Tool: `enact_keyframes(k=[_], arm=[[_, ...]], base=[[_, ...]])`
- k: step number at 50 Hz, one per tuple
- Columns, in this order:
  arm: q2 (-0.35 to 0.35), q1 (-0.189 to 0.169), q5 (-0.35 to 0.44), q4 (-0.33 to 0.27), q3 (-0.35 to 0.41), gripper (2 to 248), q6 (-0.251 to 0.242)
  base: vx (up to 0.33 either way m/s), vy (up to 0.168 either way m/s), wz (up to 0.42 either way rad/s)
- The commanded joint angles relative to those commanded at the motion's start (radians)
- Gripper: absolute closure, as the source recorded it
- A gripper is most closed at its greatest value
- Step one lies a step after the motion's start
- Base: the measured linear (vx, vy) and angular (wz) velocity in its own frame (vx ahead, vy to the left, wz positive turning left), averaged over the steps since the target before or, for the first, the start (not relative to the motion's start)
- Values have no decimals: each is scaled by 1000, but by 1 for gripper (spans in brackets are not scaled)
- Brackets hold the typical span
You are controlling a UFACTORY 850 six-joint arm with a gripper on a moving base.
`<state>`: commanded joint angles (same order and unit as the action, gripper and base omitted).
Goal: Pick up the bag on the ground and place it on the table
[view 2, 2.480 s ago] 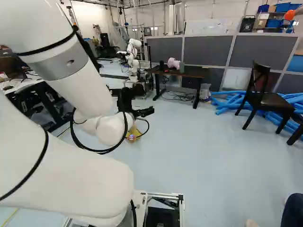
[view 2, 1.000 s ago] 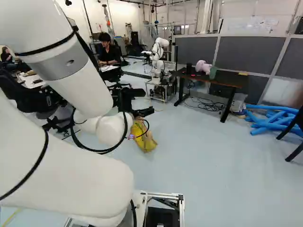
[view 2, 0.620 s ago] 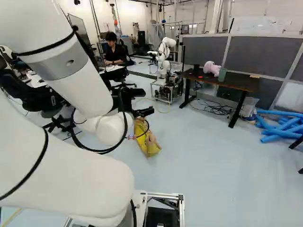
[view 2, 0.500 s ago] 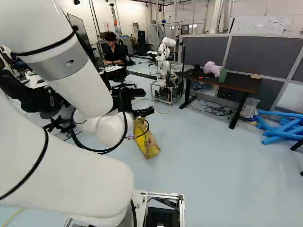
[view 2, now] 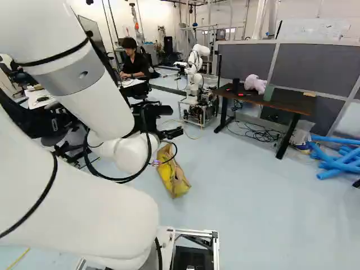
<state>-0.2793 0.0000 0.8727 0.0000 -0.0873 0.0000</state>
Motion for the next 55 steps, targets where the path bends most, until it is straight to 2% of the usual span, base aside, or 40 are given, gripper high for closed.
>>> enact_keyframes(k=[55], arm=[[0, 0, 0, 0, 0, 3, 0]], base=[[145, 4, 4]])
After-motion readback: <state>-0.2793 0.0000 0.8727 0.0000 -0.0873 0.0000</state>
